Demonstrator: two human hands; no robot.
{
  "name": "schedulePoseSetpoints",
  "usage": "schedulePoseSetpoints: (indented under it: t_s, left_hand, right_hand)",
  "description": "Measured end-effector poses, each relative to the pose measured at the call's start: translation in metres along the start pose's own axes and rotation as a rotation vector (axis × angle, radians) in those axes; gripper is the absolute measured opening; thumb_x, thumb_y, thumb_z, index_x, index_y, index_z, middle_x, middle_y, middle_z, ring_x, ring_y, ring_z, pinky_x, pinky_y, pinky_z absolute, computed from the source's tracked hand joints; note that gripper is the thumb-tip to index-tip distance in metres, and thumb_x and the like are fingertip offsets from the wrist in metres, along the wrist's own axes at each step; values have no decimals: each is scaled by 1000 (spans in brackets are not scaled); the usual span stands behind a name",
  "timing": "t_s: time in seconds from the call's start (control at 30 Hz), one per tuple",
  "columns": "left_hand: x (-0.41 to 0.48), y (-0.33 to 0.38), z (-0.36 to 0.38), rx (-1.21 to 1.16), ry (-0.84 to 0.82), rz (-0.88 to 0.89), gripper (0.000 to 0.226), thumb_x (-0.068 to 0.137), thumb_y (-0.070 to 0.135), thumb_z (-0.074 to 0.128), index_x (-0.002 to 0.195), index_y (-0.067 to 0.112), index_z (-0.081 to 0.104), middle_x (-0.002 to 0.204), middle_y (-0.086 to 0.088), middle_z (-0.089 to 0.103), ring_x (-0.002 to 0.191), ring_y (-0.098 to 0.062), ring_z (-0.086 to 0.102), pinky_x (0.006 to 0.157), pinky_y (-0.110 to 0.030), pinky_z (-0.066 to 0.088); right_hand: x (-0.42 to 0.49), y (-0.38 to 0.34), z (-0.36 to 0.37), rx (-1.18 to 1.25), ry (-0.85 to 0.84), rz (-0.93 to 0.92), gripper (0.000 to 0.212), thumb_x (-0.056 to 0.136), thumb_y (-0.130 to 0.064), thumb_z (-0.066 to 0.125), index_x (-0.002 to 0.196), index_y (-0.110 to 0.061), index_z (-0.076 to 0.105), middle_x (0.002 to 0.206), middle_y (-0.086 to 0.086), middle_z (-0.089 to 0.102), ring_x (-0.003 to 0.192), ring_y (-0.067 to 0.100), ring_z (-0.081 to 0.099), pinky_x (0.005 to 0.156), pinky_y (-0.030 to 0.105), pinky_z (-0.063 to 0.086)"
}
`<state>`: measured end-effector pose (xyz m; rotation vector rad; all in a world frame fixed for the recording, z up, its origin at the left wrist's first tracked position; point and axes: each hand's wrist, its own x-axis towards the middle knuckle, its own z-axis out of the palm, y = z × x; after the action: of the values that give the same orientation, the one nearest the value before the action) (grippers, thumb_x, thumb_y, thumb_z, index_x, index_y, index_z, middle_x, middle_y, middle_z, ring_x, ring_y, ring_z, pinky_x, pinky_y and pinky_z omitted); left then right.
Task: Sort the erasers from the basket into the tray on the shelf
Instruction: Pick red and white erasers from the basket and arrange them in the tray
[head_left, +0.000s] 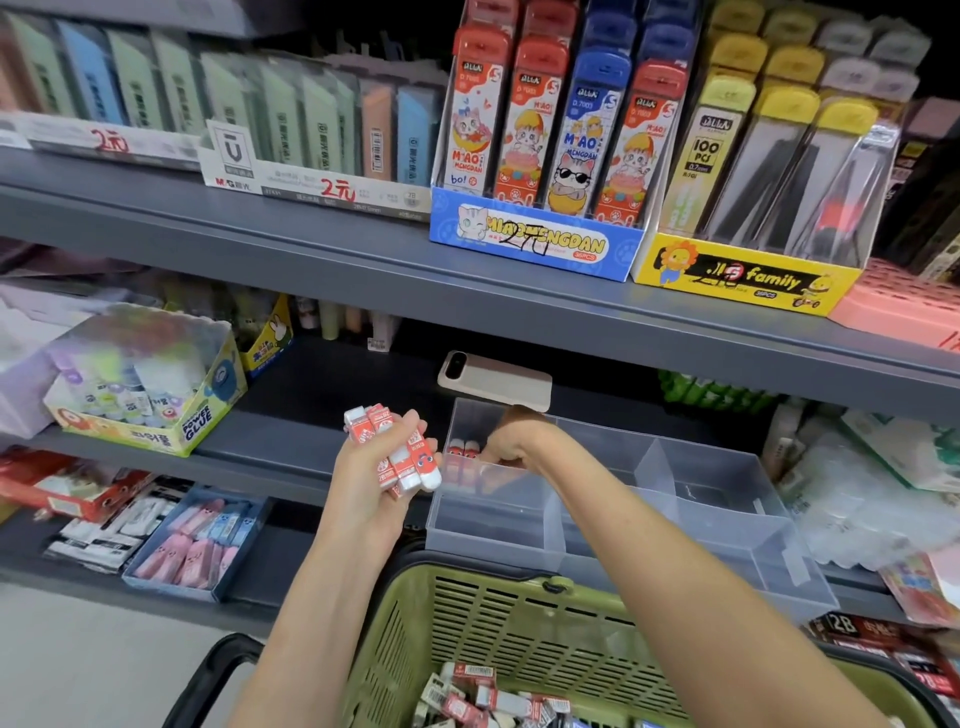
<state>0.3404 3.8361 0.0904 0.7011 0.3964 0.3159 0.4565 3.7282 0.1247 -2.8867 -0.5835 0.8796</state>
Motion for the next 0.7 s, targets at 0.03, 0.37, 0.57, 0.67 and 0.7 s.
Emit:
schedulePoseSetpoints:
  t_s: [0.03,0.37,0.57,0.67,0.7]
  left_hand:
    - [0,0,0,7,-2,0,41,62,17,74,99,11,60,71,-1,73,67,-17,72,55,-28,56]
    - [-4,1,8,-144,-16,14,29,67,17,71,90,5,58,65,-4,69,64,-18,71,58,-29,57]
    - [-8,-1,11,-179,-58,7,33,68,21,70,93,2,59,72,-6,69,77,-21,72,71,-33,60]
    - [-9,0,11,-209,-61,9,35,70,17,69,99,2,56,79,-10,72,88,-27,72,74,-38,59]
    - [-9,0,11,-209,-60,10,34,70,16,69,98,3,55,80,-12,73,90,-28,71,74,-39,59]
  right_hand:
    - [1,1,2,31,9,9,36,90,-25,59,116,0,60,104,9,53,94,21,53,79,27,46]
    - [-62,2,7,939,151,-404,16,83,-23,70,73,-11,69,70,12,69,59,12,62,53,20,52]
    - [-81,-14,31,1090,125,-409,11,82,-18,71,78,-9,67,68,6,68,56,9,60,50,18,50]
    - [-82,-1,25,1136,154,-368,11,81,-19,73,79,-9,70,65,2,67,54,7,56,45,17,42]
    - [-81,7,19,1139,191,-358,8,80,-17,73,78,-10,71,64,0,66,53,7,55,44,16,41]
